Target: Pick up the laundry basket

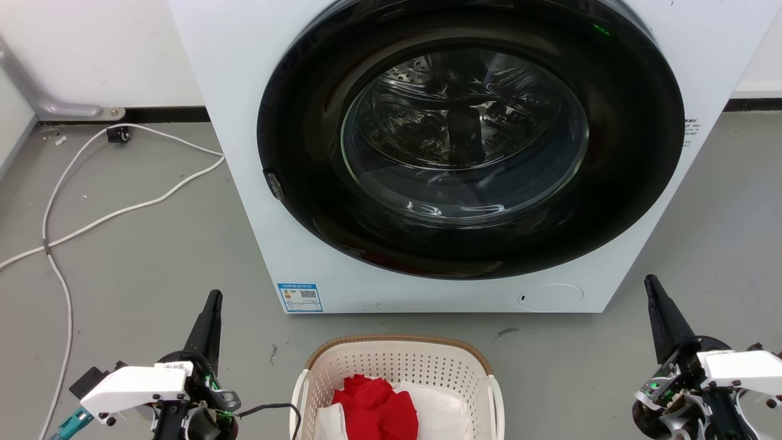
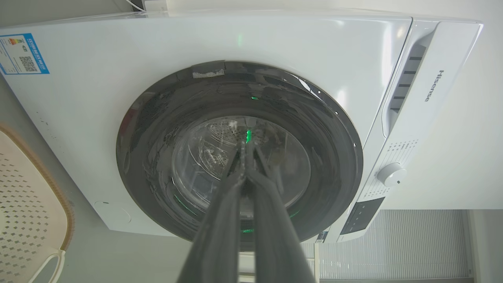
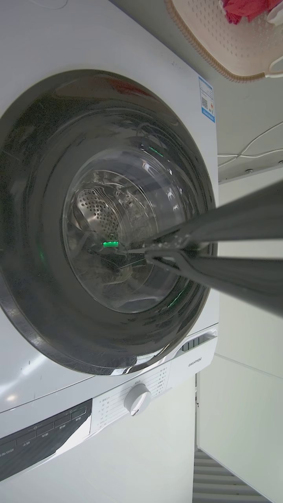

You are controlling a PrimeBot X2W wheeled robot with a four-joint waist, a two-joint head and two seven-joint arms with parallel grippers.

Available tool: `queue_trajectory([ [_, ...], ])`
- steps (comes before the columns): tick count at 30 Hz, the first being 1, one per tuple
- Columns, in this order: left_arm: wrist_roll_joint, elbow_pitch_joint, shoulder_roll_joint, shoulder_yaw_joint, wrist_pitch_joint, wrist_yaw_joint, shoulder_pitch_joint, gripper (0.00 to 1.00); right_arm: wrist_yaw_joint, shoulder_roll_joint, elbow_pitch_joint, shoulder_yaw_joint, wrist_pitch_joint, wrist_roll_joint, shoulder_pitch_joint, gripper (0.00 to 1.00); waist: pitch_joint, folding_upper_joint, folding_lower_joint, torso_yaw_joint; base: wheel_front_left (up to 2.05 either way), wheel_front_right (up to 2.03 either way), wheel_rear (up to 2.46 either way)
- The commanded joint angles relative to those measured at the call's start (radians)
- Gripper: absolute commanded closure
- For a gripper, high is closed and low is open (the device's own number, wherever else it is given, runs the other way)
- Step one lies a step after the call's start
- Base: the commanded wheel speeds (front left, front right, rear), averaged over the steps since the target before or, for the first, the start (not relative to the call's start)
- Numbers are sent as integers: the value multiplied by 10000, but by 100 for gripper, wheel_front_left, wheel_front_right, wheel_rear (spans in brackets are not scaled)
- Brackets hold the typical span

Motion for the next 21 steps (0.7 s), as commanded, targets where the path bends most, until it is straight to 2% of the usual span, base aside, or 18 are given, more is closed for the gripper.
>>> queue_trajectory([
  [1, -16, 6, -9, 25, 24, -55, -84, 100, -3, -8, 6, -4, 14, 38, -104, 100, 0, 0, 0, 0, 0, 0, 0],
  [21, -16, 5, -9, 24, 23, -46, -84, 100, -3, -8, 6, -5, 13, 38, -104, 100, 0, 0, 0, 0, 0, 0, 0],
])
